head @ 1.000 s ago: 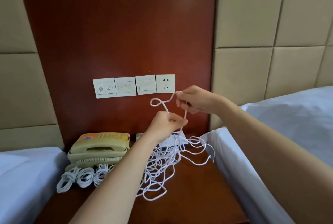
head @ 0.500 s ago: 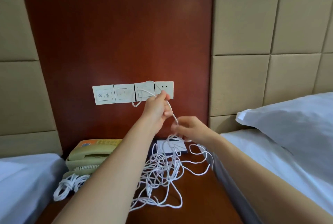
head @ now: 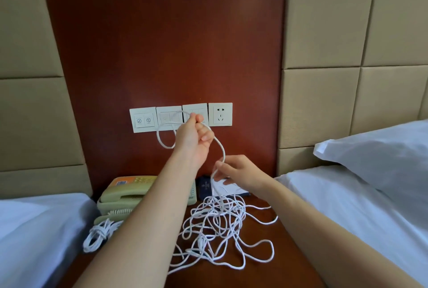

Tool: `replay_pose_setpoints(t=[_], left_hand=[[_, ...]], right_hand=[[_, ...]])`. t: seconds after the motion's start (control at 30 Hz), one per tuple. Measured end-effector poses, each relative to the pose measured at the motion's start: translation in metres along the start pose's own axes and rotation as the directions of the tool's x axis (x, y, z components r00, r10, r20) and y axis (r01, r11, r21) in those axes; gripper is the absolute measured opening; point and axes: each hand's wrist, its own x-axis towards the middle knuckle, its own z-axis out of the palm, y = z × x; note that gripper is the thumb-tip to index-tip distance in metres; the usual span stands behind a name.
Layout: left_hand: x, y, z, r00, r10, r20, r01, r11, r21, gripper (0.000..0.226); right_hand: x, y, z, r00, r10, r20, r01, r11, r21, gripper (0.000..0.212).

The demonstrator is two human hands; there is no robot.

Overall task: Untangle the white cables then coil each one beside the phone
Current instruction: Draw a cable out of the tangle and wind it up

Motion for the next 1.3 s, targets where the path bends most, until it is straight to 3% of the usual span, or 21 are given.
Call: replay_pose_setpoints(t=[0.13,0.27,0.33,0.4,0.47,0.53,0.63,0.7,0.9,0.97,1.07,1.17,1.3], left_hand=[[0.004,0.006,-0.023,0.996,0.054,-0.071,-0.054,0.999,0.009,0.038],[0.001,0.000,-0.047,0.997,0.072,0.011,-0.072,0.959,0.273,0.032],[-0.005,-0.009,-0.055,0.994,0.013,0.108,-0.066,0.859,0.507,0.035],[-0.010,-0.021,-0.059,0.981,-0.086,0.173,-0.065,0.698,0.713,0.031],[-0.012,-0.033,-0.059,0.968,-0.148,0.202,-0.091,0.544,0.834,0.023],[-0.011,-0.039,-0.057,0.966,-0.125,0.226,-0.132,0.512,0.849,0.032],[-0.005,-0.037,-0.051,0.979,-0.057,0.198,-0.110,0.664,0.740,0.037],[-0.004,-0.032,-0.047,0.973,-0.076,0.219,-0.107,0.687,0.718,0.031],[-0.010,-0.044,-0.048,0.928,-0.232,0.293,-0.203,0.346,0.916,0.017],[-0.009,-0.049,-0.044,0.927,-0.198,0.318,-0.224,0.386,0.895,0.024],[-0.002,-0.046,-0.035,0.967,-0.096,0.237,-0.122,0.640,0.758,0.032],[0.003,-0.034,-0.024,0.983,-0.054,0.176,-0.046,0.854,0.518,0.031],[0.007,-0.022,-0.013,0.995,-0.016,0.099,-0.017,0.946,0.323,0.030]], right_hand=[[0.003,-0.002,-0.003,1.000,0.019,-0.006,-0.019,1.000,0.010,0.034],[0.022,-0.025,-0.018,0.975,0.061,-0.216,-0.031,0.990,0.138,0.038],[0.032,-0.039,-0.024,0.961,0.080,-0.266,-0.027,0.980,0.198,0.039],[0.041,-0.048,-0.026,0.959,0.098,-0.266,-0.030,0.968,0.249,0.039],[0.048,-0.056,-0.026,0.959,0.119,-0.256,-0.025,0.938,0.345,0.037],[0.052,-0.058,-0.025,0.955,0.118,-0.272,0.013,0.899,0.438,0.036],[0.051,-0.048,-0.022,0.955,0.107,-0.275,0.035,0.885,0.465,0.036],[0.049,-0.040,-0.023,0.955,0.110,-0.274,0.045,0.862,0.505,0.036],[0.056,-0.050,-0.038,0.939,0.176,-0.297,0.076,0.734,0.674,0.032],[0.054,-0.047,-0.036,0.944,0.172,-0.282,0.060,0.750,0.658,0.030],[0.040,-0.030,-0.030,0.953,0.140,-0.269,0.037,0.827,0.561,0.026],[0.021,-0.005,-0.021,0.971,0.078,-0.227,0.001,0.944,0.329,0.020],[0.002,0.010,-0.014,0.988,-0.051,-0.149,0.070,0.990,0.126,0.017]])
